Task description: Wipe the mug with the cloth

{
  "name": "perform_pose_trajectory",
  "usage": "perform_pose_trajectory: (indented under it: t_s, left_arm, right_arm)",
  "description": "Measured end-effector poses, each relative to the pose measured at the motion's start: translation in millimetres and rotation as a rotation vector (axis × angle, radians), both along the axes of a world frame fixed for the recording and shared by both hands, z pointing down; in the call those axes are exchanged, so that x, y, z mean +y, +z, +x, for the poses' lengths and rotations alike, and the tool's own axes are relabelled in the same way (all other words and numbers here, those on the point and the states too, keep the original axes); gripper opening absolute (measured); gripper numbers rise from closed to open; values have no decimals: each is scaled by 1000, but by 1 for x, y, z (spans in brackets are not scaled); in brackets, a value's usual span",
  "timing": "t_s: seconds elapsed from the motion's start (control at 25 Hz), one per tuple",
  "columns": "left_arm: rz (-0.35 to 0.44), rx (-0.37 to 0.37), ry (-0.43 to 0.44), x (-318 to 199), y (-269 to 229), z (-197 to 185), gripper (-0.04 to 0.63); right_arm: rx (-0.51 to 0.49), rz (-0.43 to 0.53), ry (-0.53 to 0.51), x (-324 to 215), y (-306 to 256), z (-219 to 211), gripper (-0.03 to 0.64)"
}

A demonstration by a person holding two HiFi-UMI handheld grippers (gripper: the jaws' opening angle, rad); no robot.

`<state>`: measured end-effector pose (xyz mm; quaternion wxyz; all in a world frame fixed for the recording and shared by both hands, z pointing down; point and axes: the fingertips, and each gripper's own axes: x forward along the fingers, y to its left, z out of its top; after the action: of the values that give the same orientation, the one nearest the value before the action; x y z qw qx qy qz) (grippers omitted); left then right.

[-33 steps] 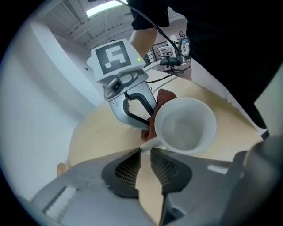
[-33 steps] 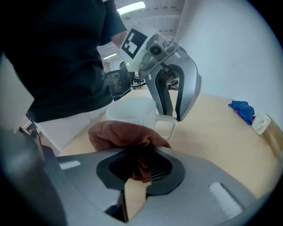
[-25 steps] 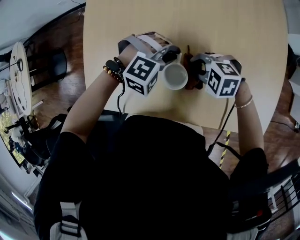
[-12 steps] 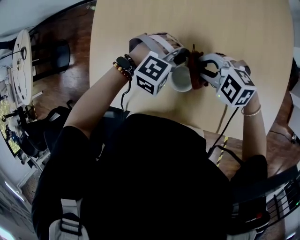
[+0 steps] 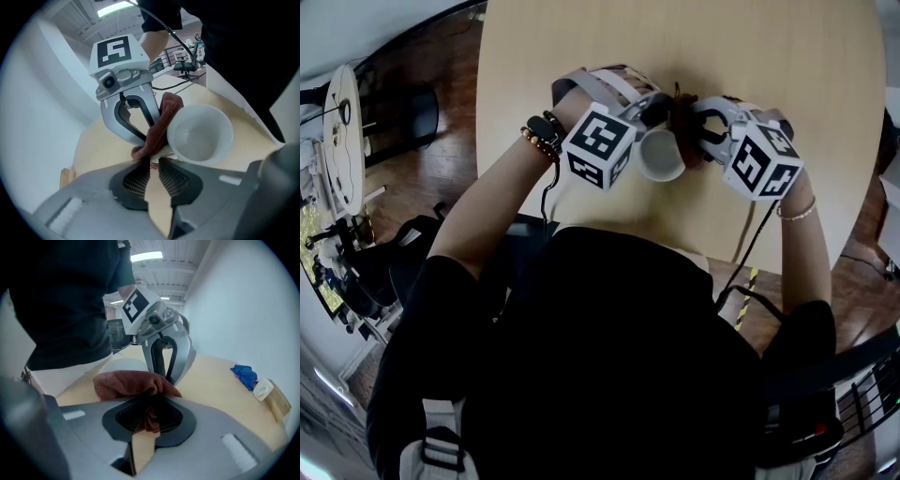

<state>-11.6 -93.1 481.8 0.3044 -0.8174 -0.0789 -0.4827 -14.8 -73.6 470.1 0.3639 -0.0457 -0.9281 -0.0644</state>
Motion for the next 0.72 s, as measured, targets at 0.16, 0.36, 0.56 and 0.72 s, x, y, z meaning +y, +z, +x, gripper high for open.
perform_pose_trajectory:
  t_s: [0.16,0.36,0.56,0.72]
  left_arm:
    - [1,-1,0,-1,1,2,60]
    - [9,-6,-6,1,0,2,58]
    - [-11,17,-64,-2,0,1,55]
    - [-36,56,-169,-4,5,-8,21]
  right_arm:
    - [50,20,23,0,23,3,60]
    - [118,15,61,-2,41,3,60]
    - [198,-15,90,-6,45,5,61]
    - [248,-18,130,-4,43,13,63]
